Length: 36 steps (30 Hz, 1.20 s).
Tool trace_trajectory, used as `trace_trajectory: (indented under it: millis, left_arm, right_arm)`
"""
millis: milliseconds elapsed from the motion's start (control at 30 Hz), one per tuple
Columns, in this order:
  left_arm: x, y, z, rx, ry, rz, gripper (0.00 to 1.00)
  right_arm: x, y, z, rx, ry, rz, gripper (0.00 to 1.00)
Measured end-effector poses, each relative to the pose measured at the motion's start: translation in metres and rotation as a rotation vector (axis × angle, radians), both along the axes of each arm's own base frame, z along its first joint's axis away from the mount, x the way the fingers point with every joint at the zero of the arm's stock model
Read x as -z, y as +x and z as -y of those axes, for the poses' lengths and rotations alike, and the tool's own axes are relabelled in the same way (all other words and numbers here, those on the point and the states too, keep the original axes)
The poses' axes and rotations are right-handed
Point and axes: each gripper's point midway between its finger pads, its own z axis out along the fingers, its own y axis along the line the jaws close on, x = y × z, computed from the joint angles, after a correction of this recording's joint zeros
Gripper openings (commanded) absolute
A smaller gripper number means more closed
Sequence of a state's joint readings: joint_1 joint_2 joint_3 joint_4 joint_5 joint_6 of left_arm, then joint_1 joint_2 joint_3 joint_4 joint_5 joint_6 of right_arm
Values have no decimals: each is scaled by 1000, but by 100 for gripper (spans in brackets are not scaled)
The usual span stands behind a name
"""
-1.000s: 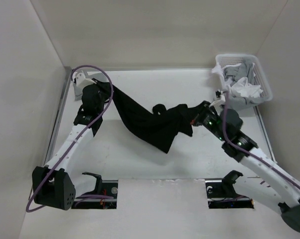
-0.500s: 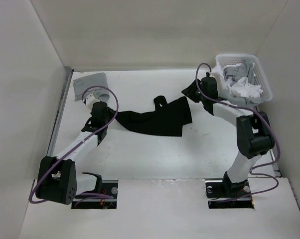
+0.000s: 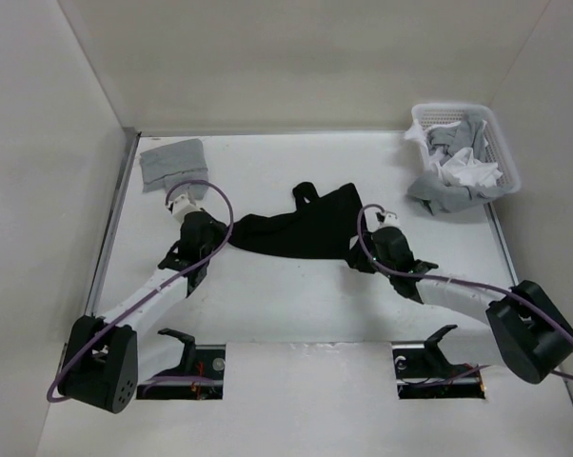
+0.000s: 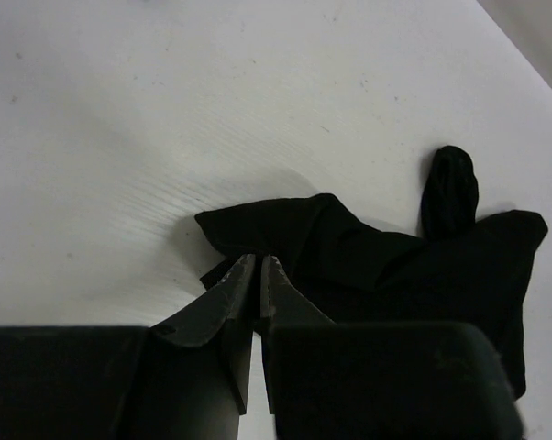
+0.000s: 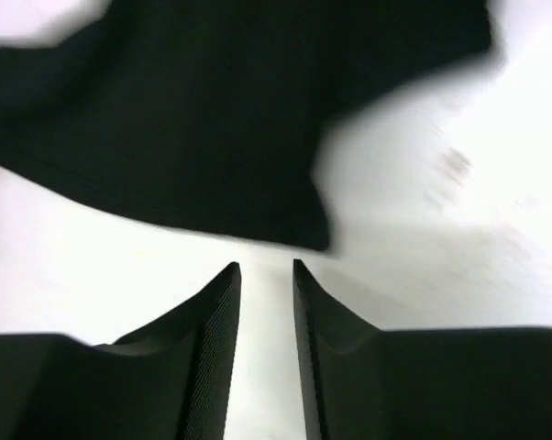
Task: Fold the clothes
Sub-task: Flatten the tank top out
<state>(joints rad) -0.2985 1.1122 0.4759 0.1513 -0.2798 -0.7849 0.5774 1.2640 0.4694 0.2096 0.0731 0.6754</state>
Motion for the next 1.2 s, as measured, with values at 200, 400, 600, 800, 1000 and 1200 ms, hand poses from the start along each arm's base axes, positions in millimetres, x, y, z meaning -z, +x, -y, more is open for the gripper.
trace_trajectory:
  millis: [200,400,600,800,1000,1200]
  left_arm:
    - [-4,2,6,16,-3,21,3]
    - [-5,4,9,29,-1,30,3]
    - [1,6,14,40,2,18,3]
    - [4,8,15,44,2,14,4]
    - [2,10,16,45,-1,22,4]
    - [2,10,16,45,-1,21,4]
  right_arm:
    - [26,-10,21,34,-11,-51,49]
    - [25,6,24,64,42,-60,48]
    - [30,11,21,63,78,-97,46]
    - [34,12,4,23,157,-119,45]
    - [34,16,-3,18,203,-121,34]
    - [32,15,-3,34,225,-123,27]
